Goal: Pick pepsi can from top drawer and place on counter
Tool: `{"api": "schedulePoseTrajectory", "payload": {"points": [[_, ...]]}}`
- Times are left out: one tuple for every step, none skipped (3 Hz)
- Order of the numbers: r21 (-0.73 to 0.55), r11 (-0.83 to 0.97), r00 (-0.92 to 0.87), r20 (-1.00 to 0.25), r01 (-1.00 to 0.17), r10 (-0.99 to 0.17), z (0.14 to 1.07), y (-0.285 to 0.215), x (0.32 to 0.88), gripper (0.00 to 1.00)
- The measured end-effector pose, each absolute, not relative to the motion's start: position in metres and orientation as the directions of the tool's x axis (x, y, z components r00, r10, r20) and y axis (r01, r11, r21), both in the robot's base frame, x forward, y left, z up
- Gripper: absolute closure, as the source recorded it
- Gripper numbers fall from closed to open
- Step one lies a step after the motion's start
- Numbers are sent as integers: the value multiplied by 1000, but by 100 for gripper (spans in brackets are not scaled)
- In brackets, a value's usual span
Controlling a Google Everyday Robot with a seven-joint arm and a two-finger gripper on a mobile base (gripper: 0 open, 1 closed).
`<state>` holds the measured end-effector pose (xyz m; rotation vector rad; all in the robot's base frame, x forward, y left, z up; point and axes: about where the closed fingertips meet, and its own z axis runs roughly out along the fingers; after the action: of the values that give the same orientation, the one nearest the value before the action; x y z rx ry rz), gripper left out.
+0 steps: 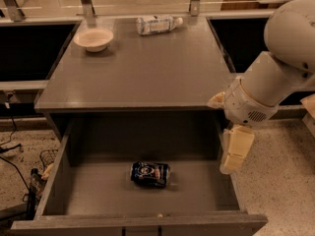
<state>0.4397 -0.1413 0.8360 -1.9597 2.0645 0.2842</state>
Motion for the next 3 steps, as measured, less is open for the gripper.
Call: {"api": "schedulePoseTrajectory", "payload": {"points": [[-47,72,-52,-331,-996,-942,833,-140,444,0],[-80,121,-86,-354,-989,-931,814,-136,458,0],[-80,121,-86,-354,-989,-931,814,-136,458,0]]}}
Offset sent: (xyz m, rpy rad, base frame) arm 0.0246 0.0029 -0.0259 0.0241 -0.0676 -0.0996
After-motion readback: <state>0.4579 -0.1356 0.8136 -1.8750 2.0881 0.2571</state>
